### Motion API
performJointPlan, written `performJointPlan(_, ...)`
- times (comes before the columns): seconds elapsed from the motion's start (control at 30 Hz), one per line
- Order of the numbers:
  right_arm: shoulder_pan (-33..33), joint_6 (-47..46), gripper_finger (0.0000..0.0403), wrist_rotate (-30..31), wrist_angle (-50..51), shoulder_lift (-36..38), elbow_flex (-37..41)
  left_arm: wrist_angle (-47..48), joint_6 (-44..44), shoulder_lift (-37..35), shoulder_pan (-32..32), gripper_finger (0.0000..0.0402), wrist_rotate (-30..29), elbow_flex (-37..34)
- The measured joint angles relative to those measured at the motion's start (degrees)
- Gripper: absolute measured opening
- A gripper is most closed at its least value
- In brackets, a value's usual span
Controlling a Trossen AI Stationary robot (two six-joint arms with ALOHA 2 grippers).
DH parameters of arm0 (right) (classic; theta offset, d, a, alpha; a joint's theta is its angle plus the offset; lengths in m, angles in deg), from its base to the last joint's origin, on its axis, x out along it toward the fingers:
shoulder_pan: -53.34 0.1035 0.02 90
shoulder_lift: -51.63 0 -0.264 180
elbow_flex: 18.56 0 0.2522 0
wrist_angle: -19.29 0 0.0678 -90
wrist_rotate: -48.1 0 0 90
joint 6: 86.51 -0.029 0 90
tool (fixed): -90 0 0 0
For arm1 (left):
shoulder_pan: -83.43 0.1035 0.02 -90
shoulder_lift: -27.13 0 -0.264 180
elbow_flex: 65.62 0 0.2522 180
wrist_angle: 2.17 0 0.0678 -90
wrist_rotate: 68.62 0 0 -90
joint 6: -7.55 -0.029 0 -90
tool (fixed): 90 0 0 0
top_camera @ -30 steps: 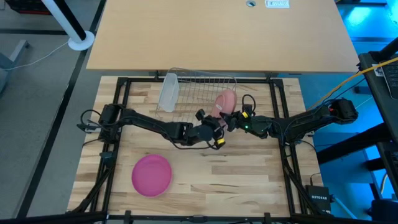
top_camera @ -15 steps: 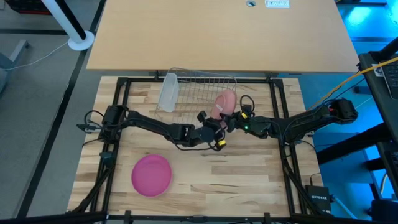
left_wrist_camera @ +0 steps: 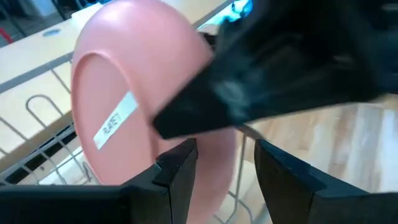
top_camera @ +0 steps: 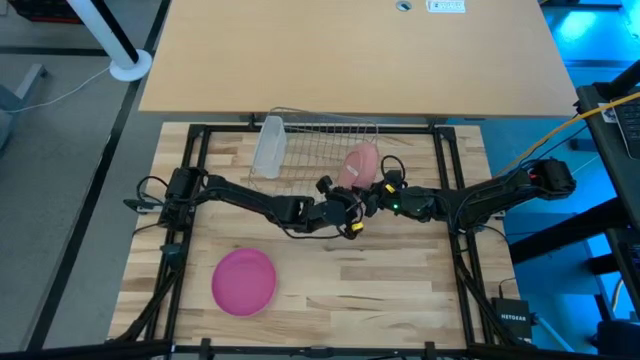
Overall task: Sort dishes
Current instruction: Put the light pink plate into the dish rack
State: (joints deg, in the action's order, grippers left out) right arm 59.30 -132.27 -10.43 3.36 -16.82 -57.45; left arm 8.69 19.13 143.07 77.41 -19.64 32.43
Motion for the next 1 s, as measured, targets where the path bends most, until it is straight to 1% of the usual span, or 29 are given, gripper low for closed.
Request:
performJointPlan(0.2, 0.0, 0.2, 0.0172, -1.0, 1.3, 0.0, 0.0, 1.2, 0.4, 0.0, 0.9, 0.0155, 0.7, 0.0)
performJointPlan(0.43, 0.0, 4.2, 0.0172, -3.2, 1.8, 0.0, 0.0, 2.8, 0.4, 0.0, 0.8, 0.0155, 0.5, 0.0)
performJointPlan(0.53, 0.0, 4.5, 0.0172, -4.0, 2.6, 0.0, 0.0, 4.0, 0.9, -0.1, 0.8, 0.0155, 0.6, 0.0)
performJointPlan(0.7, 0.0, 6.7, 0.0172, -6.6, 4.2, 0.0, 0.0, 4.1, 0.9, -0.1, 0.8, 0.0155, 0.5, 0.0)
performJointPlan(1.0, 0.0, 10.5, 0.0172, -6.2, 6.1, 0.8, -0.1, 4.2, 0.7, -0.1, 0.8, 0.0155, 0.3, 0.0)
